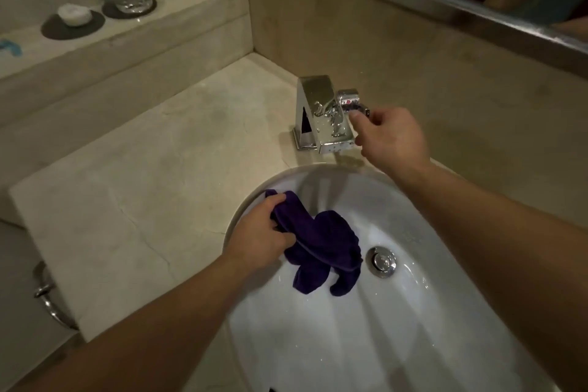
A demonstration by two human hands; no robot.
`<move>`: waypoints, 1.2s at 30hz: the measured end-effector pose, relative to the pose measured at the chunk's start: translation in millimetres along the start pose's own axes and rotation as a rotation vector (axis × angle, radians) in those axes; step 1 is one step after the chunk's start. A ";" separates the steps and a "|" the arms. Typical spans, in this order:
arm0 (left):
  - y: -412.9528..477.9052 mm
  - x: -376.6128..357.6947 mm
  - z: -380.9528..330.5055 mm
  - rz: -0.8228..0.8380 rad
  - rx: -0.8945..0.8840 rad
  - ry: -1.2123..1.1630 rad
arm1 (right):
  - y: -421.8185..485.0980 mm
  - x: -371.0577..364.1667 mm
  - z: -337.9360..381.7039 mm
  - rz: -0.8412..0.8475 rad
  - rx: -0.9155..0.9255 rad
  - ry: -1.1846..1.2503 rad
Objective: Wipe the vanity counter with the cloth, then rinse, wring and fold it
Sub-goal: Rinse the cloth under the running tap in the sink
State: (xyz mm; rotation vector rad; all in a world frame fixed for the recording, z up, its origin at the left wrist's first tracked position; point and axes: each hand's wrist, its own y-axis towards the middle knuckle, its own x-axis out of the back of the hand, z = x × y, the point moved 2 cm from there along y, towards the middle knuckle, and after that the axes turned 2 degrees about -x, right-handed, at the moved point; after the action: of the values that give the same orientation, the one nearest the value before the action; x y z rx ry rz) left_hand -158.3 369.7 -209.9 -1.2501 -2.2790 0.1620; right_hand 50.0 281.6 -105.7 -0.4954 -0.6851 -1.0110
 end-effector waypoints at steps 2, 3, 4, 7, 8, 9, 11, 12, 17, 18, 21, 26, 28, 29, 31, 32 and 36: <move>3.7 -2.0 7.0 0.002 0.009 0.008 | 1.7 1.5 -6.4 -0.005 0.014 0.014; 4.8 -2.4 9.0 -0.007 0.009 0.014 | 2.1 3.4 -9.6 -0.006 0.017 0.037; 6.0 -2.1 10.9 -0.018 0.011 0.018 | 2.8 5.1 -12.4 -0.010 0.017 0.058; 7.3 -3.8 9.3 -0.036 -0.002 0.032 | 8.5 9.4 -19.2 -0.007 -0.016 0.119; 7.1 -4.2 8.1 -0.040 -0.008 0.046 | 10.8 10.0 -20.3 0.009 -0.037 0.151; 7.1 -4.5 6.5 -0.039 -0.014 0.055 | 12.8 10.5 -21.4 0.029 -0.061 0.183; 6.4 -4.7 4.2 -0.032 -0.016 0.065 | 14.7 11.9 -23.9 0.072 -0.097 0.230; 6.0 -4.7 3.4 -0.030 -0.013 0.073 | 15.6 12.1 -24.9 0.084 -0.105 0.246; 0.5 -6.7 1.4 -0.061 -0.039 0.154 | -2.8 0.3 -42.7 0.068 -0.043 0.307; -0.4 -8.2 1.0 -0.061 -0.059 0.215 | -13.8 -7.7 -52.5 0.103 -0.018 0.300; -0.5 -17.6 1.7 -0.031 -0.147 0.472 | -63.7 -45.8 -103.4 0.395 -0.042 0.078; 4.6 -28.7 18.4 -0.014 -0.249 0.838 | -121.4 -97.8 -165.4 0.395 0.084 -0.234; 7.1 -28.0 19.8 -0.024 -0.263 0.955 | -117.3 -98.2 -163.4 0.292 0.119 -0.220; 8.2 -26.8 17.1 -0.034 -0.258 0.973 | -113.3 -95.9 -159.9 0.258 0.138 -0.217; 9.4 -22.4 4.7 -0.115 -0.204 0.847 | -103.5 -82.5 -145.9 0.198 0.170 -0.166; 9.4 -20.0 -4.0 -0.179 -0.177 0.728 | -97.5 -73.0 -136.7 0.173 0.178 -0.132; 2.1 -16.9 -45.1 -0.403 -0.231 0.383 | -79.3 -37.6 -97.0 0.063 0.229 0.098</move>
State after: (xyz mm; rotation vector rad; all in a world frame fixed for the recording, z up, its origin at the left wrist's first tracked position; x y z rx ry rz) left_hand -126.8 350.7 -178.8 -0.8106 -2.1897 -0.4578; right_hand -6.0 203.8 -194.6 -0.2642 -0.6839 -0.8792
